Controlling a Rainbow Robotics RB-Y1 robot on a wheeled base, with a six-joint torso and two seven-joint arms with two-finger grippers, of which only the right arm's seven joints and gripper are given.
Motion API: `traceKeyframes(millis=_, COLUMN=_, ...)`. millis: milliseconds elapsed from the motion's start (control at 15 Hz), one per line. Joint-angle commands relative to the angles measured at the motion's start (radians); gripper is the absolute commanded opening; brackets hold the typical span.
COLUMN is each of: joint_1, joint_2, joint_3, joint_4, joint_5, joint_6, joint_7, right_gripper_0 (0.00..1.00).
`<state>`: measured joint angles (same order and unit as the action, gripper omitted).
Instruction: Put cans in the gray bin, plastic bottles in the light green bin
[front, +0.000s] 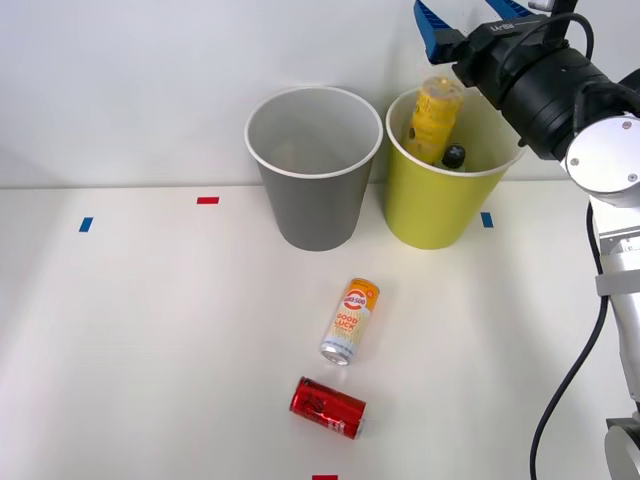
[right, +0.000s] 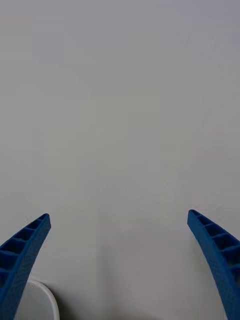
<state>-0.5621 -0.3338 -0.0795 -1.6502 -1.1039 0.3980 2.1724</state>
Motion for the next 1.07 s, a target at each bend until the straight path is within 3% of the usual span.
traceKeyframes(millis=67, joint_1=0.053, joint_2=-0.011, joint_3=0.012, joint_4=-0.052, joint_5=-0.048, joint_6=-0.001, joint_7=0.01, right_gripper_0=1.0)
traceKeyframes(millis=467, joint_1=0.377, joint_2=-0.065, joint_3=0.043, joint_4=-0.37, joint_5=-0.125, joint_6=-0.053, joint_7=0.01, right_gripper_0=1.0)
traceKeyframes(millis=733, joint_1=0.596, joint_2=-0.142, joint_3=0.15, joint_4=-0.526, joint_5=-0.186, joint_6=-0.281, joint_7=0.013, right_gripper_0=1.0)
traceKeyframes(millis=1067, joint_1=0.797, joint_2=-0.151, joint_3=0.276, joint_4=-0.58, joint_5=-0.169, joint_6=-0.495, joint_7=0.036, right_gripper_0=1.0)
